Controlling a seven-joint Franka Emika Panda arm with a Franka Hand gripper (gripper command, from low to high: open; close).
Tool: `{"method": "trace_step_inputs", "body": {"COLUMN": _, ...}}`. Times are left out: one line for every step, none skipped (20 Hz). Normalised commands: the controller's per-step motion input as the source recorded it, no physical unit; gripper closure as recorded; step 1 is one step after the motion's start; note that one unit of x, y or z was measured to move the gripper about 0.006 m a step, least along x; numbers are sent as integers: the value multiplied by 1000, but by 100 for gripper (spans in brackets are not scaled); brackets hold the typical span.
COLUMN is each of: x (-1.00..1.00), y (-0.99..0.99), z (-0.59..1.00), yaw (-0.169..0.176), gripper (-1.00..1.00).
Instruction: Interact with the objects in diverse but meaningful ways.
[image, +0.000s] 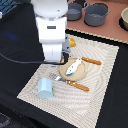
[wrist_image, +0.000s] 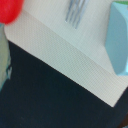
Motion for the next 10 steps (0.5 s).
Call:
{"method": "trace_step_inputs", "body": {"x": 0, "y": -826, "z": 260, "yaw": 0, "gripper": -100}}
{"method": "trace_step_inputs", "body": {"x": 0, "y": -789, "z": 249, "yaw": 0, "gripper": -100}}
{"method": "trace_step_inputs", "body": {"x": 0, "y": -777, "z": 231, "yaw": 0, "gripper": -100}}
{"method": "trace_step_inputs", "body": {"x": 46, "y": -754, "z": 220, "yaw": 0, "gripper": -100}}
{"method": "trace_step_inputs", "body": {"x": 117, "y": -726, "z": 226, "yaw": 0, "gripper": -100}}
{"method": "trace_step_inputs", "body": {"x": 197, "y": -677, "z": 263, "yaw": -3, "gripper": -100}}
{"method": "trace_step_inputs", "body": {"x": 331, "y": -643, "z": 343, "yaw": -7, "gripper": -100}}
{"method": "trace_step_inputs", "body": {"x": 434, "y": -597, "z": 394, "yaw": -2, "gripper": -100}}
{"method": "trace_step_inputs", "body": {"x": 523, "y": -551, "z": 406, "yaw": 0, "gripper": -100}}
{"method": "trace_step_inputs", "body": {"x": 529, "y": -514, "z": 391, "yaw": 0, "gripper": -100}}
